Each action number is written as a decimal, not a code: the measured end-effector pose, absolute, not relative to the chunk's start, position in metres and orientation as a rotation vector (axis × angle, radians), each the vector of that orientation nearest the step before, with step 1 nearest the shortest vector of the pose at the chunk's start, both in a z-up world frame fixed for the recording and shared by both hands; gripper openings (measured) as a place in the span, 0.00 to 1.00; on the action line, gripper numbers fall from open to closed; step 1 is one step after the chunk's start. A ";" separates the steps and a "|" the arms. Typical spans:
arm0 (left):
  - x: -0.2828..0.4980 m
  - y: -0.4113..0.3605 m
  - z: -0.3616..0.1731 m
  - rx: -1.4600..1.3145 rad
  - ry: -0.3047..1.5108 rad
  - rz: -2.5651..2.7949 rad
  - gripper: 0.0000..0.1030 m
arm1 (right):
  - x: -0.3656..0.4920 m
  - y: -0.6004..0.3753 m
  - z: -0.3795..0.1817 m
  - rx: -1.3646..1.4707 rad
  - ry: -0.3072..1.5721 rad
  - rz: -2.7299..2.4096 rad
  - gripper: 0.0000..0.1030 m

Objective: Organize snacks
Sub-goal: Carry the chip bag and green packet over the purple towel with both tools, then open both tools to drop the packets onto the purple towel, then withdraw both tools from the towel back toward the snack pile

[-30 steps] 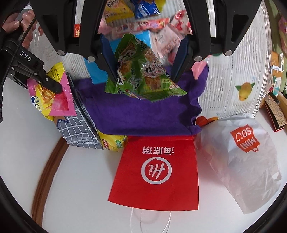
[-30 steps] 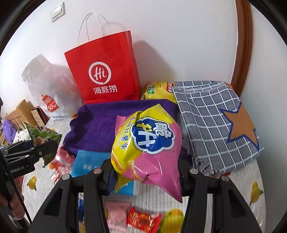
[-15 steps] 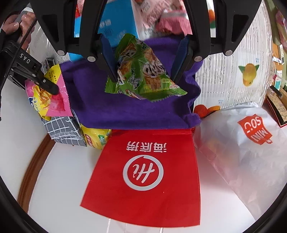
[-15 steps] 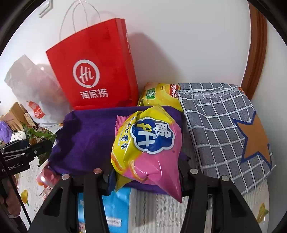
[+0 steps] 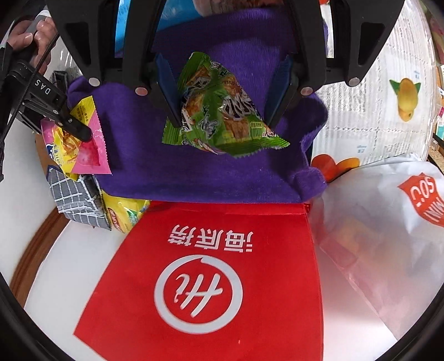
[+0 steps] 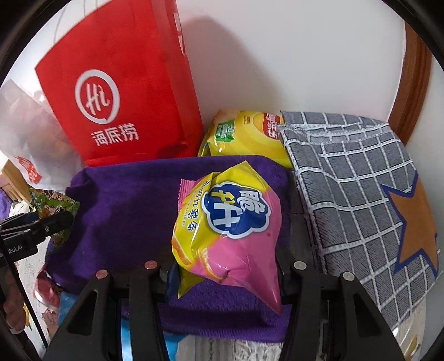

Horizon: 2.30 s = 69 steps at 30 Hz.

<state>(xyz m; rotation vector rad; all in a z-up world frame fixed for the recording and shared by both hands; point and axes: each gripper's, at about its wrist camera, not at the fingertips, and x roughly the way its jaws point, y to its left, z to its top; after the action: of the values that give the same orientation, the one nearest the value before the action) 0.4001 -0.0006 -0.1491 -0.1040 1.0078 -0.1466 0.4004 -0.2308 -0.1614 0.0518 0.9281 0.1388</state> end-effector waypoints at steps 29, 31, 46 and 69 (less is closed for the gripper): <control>0.437 -0.028 -0.188 -0.027 1.115 -0.096 0.81 | 0.428 -0.227 -0.194 0.016 0.999 0.129 0.69; 0.432 -0.029 -0.181 -0.015 1.096 -0.086 0.85 | 0.423 -0.228 -0.186 0.017 0.975 0.125 0.78; 0.358 -0.011 -0.118 -0.044 1.002 -0.102 0.85 | 0.342 -0.244 -0.106 -0.026 0.838 0.008 0.83; 0.215 0.026 -0.082 -0.077 0.948 -0.117 0.83 | 0.214 -0.270 -0.093 0.074 0.894 -0.020 0.83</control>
<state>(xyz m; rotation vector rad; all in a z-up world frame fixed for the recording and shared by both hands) 0.2146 0.0256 -0.0823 -0.0773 0.9479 -0.1169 0.2137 -0.2704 -0.0928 0.0741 0.8940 -0.0197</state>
